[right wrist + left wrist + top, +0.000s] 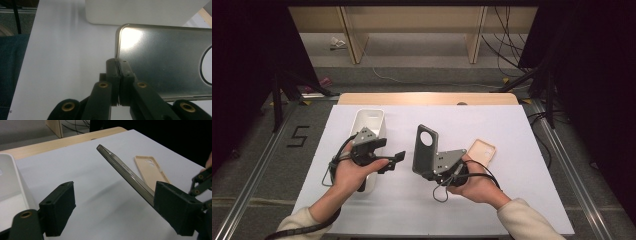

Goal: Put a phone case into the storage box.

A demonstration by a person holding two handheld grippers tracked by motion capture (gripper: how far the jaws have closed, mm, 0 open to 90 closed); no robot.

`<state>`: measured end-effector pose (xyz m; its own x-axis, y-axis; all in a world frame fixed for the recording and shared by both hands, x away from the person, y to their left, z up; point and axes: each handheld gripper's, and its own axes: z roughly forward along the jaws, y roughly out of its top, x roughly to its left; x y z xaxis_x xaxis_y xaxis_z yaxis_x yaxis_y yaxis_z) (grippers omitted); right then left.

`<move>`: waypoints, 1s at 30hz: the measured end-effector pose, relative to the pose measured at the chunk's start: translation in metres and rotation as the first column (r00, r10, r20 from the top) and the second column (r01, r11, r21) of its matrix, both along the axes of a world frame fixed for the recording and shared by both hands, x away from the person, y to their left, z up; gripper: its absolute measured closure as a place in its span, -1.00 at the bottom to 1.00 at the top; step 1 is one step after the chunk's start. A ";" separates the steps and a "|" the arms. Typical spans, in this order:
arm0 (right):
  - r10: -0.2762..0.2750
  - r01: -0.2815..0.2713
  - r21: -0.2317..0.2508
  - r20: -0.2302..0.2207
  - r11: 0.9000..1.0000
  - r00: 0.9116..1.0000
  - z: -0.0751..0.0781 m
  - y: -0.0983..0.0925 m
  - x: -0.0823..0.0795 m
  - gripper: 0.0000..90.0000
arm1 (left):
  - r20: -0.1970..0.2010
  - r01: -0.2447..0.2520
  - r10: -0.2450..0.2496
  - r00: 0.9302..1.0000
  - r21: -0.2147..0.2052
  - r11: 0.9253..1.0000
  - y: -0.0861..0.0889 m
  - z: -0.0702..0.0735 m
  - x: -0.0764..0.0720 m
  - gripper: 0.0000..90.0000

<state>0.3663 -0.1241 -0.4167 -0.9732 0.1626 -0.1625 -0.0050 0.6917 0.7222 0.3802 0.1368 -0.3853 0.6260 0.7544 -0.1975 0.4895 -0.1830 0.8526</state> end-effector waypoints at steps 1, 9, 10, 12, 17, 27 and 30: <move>-0.001 0.001 0.000 0.002 1.000 1.000 0.000 0.000 0.000 0.99 | -0.012 0.003 -0.003 1.000 0.009 1.000 -0.003 0.003 0.005 -0.60; 0.003 -0.003 -0.001 0.012 1.000 1.000 0.000 0.004 -0.001 0.99 | -0.097 -0.013 0.017 0.995 0.042 0.999 -0.022 0.010 0.038 -0.52; 0.005 -0.005 -0.002 0.013 1.000 1.000 0.000 0.004 -0.001 0.99 | -0.111 -0.021 0.026 0.993 0.047 0.999 -0.024 0.010 0.042 -0.48; 0.009 -0.009 -0.002 0.015 1.000 1.000 0.000 0.005 -0.001 0.99 | -0.135 -0.034 0.040 0.990 0.047 0.998 -0.028 0.008 0.050 -0.44; 0.014 -0.014 -0.006 0.019 1.000 1.000 0.001 0.008 -0.002 0.99 | -0.184 -0.047 0.058 0.981 0.062 0.997 -0.037 0.005 0.069 -0.36; 0.020 -0.019 -0.012 0.021 1.000 1.000 0.001 0.009 -0.003 0.99 | -0.269 -0.059 0.073 0.960 0.060 0.996 -0.047 0.000 0.087 -0.10; 0.026 -0.025 -0.016 0.025 1.000 0.999 0.001 0.010 -0.003 0.99 | -0.286 -0.067 0.083 0.955 0.066 0.996 -0.047 -0.002 0.089 0.00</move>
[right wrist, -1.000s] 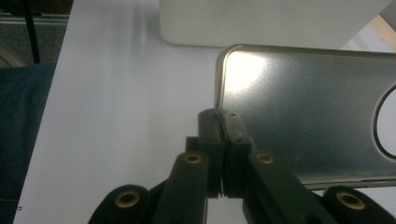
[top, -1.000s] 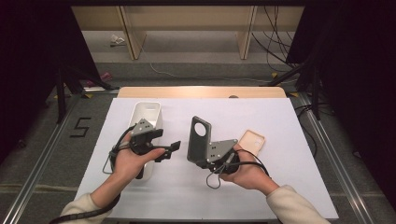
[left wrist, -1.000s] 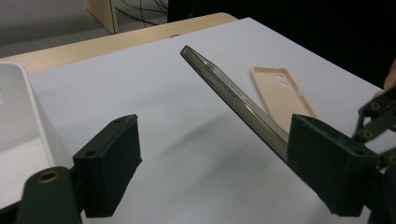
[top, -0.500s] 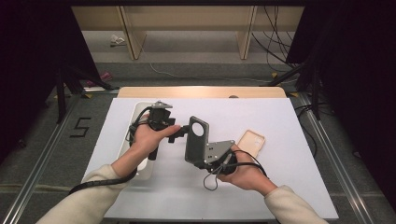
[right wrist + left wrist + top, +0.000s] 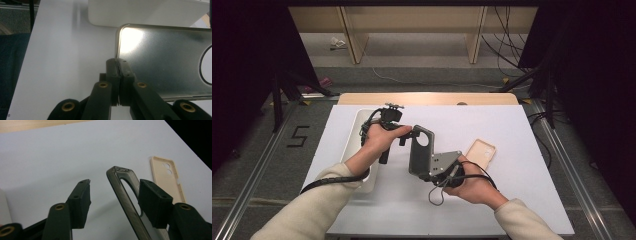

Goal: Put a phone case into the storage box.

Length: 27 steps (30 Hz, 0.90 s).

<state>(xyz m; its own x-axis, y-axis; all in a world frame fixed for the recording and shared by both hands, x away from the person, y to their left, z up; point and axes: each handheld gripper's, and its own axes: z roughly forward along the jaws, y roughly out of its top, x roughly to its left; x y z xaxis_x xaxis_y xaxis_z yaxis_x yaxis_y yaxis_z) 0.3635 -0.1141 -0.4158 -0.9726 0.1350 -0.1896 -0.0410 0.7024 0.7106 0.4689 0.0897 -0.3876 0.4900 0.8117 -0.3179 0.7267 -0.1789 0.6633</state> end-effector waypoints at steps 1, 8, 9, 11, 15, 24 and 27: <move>-0.001 0.001 -0.001 -0.001 1.000 1.000 0.000 0.000 0.000 0.99 | -0.009 -0.001 0.001 1.000 -0.002 1.000 0.000 -0.001 0.000 0.02; 0.005 -0.005 -0.011 0.010 1.000 1.000 0.000 0.002 -0.001 0.99 | -0.046 -0.005 0.003 0.999 -0.022 1.000 -0.001 -0.007 0.002 0.26; 0.006 -0.006 -0.012 0.012 1.000 1.000 0.000 0.002 -0.001 0.99 | -0.047 -0.008 0.007 0.999 -0.029 1.000 0.000 -0.007 0.001 0.33; 0.005 -0.005 -0.017 0.013 1.000 1.000 0.000 0.002 -0.001 0.99 | -0.042 -0.021 0.019 0.999 -0.047 0.999 0.000 -0.007 0.001 0.47; 0.005 -0.004 -0.031 0.016 1.000 1.000 -0.002 0.002 -0.001 0.98 | -0.039 -0.024 0.022 0.999 -0.074 0.997 0.000 -0.005 -0.001 0.57; 0.012 -0.008 -0.090 0.039 0.996 0.999 -0.009 0.007 -0.001 0.97 | 0.000 0.000 0.000 1.000 -0.138 0.990 -0.003 0.004 -0.010 0.77; 0.006 -0.002 -0.097 0.038 0.995 0.999 -0.012 0.007 0.000 0.92 | 0.092 0.022 -0.015 0.996 -0.072 0.997 -0.004 0.007 -0.016 0.82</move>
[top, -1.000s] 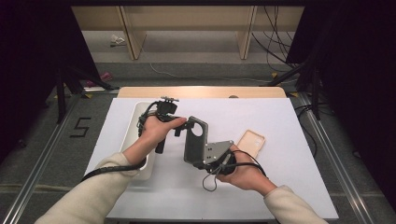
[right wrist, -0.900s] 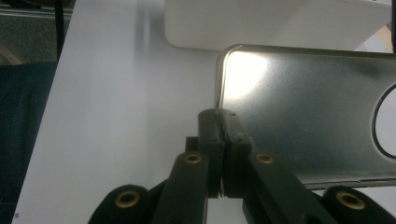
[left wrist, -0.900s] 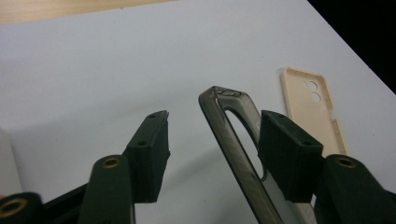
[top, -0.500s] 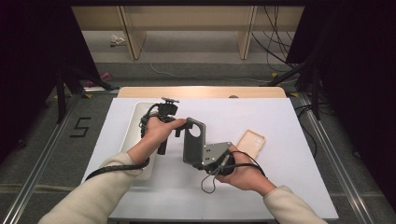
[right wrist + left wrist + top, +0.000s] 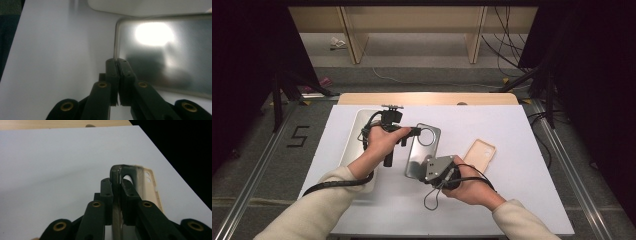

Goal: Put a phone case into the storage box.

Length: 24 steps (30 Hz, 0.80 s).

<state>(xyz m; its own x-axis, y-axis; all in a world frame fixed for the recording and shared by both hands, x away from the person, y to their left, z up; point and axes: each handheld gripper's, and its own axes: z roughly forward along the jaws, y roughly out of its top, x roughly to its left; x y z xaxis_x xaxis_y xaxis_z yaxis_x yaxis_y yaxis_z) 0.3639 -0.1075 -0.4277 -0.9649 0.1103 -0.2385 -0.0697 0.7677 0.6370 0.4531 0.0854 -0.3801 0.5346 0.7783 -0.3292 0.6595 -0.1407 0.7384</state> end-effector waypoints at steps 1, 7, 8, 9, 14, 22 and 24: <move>-0.008 0.008 0.003 0.000 1.000 1.000 0.000 0.000 0.001 0.86 | 0.013 0.003 -0.003 1.000 0.002 1.000 0.001 0.001 -0.001 0.82; -0.142 0.139 0.101 0.019 0.985 0.990 0.002 -0.008 0.007 0.25 | 0.102 0.000 0.000 0.995 0.002 1.000 0.009 0.001 -0.005 0.82; -0.160 0.157 0.111 0.017 0.981 0.987 0.003 -0.009 0.007 0.14 | 0.114 -0.002 0.002 0.993 -0.007 1.000 0.011 0.000 -0.006 0.82; -0.192 0.189 0.130 0.015 0.973 0.981 0.003 -0.010 0.008 0.03 | 0.128 0.000 0.001 0.992 -0.010 1.000 0.012 0.000 -0.007 0.82; -0.301 0.303 0.205 -0.043 0.931 0.953 0.005 -0.023 0.016 -0.34 | 0.186 0.008 -0.001 0.983 -0.038 0.999 0.021 -0.002 -0.014 0.82; -0.398 0.414 0.289 -0.115 0.863 0.910 0.006 -0.043 0.021 -0.62 | 0.286 0.062 -0.041 0.957 -0.063 0.996 0.035 -0.003 -0.029 0.82; -0.413 0.429 0.300 -0.118 0.852 0.903 0.007 -0.048 0.021 -0.62 | 0.315 0.078 -0.053 0.947 -0.065 0.995 0.038 -0.004 -0.033 0.82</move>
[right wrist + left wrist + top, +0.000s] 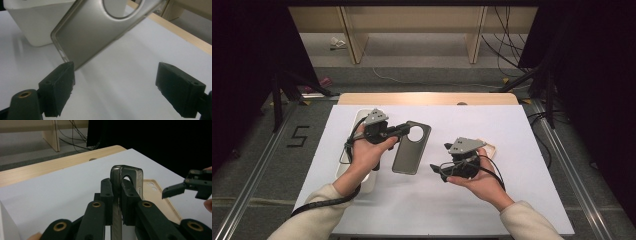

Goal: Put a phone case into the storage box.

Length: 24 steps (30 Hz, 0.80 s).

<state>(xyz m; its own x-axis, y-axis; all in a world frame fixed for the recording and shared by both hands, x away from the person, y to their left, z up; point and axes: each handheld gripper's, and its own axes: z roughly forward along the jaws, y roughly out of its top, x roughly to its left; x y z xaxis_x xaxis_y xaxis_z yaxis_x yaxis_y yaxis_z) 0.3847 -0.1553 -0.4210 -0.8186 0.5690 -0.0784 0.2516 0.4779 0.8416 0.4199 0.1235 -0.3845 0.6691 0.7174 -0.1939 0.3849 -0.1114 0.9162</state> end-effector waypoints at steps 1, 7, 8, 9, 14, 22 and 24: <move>-0.009 0.009 0.008 -0.002 1.000 1.000 0.000 -0.002 0.000 -0.62 | 0.009 0.003 -0.003 1.000 -0.002 1.000 0.001 0.000 -0.001 0.82; -0.045 0.046 0.049 -0.023 0.998 0.999 -0.001 -0.011 -0.001 -0.63 | 0.042 0.016 -0.016 0.999 -0.022 1.000 0.008 -0.001 -0.008 0.82; -0.048 0.049 0.054 -0.022 0.997 0.999 -0.001 -0.013 -0.001 -0.63 | 0.044 0.014 -0.013 0.999 -0.025 1.000 0.009 -0.001 -0.009 0.82; -0.052 0.054 0.061 -0.023 0.997 0.998 -0.001 -0.014 -0.001 -0.63 | 0.046 0.019 -0.018 0.999 -0.028 0.999 0.009 -0.001 -0.010 0.82; -0.074 0.076 0.087 -0.027 0.993 0.997 0.000 -0.022 -0.001 -0.63 | 0.052 0.027 -0.026 0.998 -0.030 0.999 0.012 -0.002 -0.013 0.82; -0.117 0.120 0.127 -0.033 0.985 0.993 0.001 -0.041 -0.003 -0.64 | 0.080 0.033 -0.030 0.996 -0.032 0.999 0.015 0.003 -0.015 0.82; -0.129 0.132 0.136 -0.031 0.982 0.991 0.001 -0.045 -0.003 -0.63 | 0.084 0.032 -0.029 0.996 -0.035 0.999 0.015 0.003 -0.016 0.82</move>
<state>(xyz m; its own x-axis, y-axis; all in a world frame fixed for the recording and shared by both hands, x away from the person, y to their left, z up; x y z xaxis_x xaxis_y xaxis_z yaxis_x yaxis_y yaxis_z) 0.3814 -0.2002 -0.4196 -0.7370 0.6754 0.0253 0.3237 0.3199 0.8904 0.4043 0.1386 -0.3810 0.7058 0.6895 -0.1626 0.3042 -0.0878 0.9486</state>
